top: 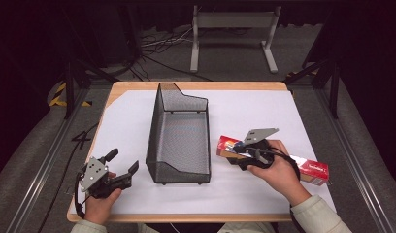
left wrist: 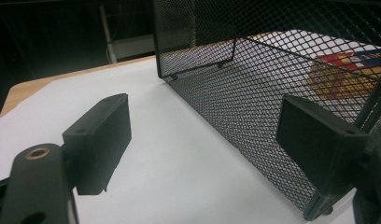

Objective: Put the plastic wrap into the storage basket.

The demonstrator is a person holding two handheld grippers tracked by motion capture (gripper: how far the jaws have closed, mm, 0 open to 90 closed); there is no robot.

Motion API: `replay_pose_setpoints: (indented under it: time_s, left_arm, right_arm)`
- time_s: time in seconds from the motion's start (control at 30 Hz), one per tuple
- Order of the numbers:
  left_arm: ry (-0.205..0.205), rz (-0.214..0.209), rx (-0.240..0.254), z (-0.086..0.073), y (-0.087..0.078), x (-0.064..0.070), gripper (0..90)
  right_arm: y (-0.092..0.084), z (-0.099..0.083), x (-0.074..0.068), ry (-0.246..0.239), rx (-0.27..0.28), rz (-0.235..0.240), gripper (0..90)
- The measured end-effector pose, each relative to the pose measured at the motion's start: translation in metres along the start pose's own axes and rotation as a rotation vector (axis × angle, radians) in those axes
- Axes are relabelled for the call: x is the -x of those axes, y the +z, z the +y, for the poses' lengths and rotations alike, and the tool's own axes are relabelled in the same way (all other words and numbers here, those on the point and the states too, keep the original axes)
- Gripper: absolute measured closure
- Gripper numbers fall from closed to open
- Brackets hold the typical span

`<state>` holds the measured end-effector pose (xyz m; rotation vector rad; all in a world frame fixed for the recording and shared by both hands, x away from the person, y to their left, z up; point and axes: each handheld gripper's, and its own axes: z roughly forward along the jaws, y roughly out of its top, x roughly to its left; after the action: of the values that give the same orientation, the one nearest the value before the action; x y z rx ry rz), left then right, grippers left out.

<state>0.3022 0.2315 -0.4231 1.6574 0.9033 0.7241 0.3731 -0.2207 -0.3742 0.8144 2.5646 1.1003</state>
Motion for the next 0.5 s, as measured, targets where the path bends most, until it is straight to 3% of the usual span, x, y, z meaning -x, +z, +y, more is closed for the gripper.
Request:
replay_pose_setpoints:
  time_s: [0.13, 0.23, 0.5]
  left_arm:
    - [-0.001, -0.004, 0.001, 0.001, 0.003, 0.001, 18.9]
    - [0.003, -0.006, -0.004, 0.000, 0.004, 0.001, 18.9]
    - [0.001, -0.004, -0.004, 0.000, 0.004, 0.001, 18.9]
  right_arm:
    - [-0.024, -0.008, 0.009, 0.041, 0.076, -0.061, 36.8]
    - [-0.038, -0.014, 0.014, 0.071, 0.124, -0.093, 34.4]
    - [-0.061, -0.027, 0.032, 0.089, 0.118, -0.138, 26.8]
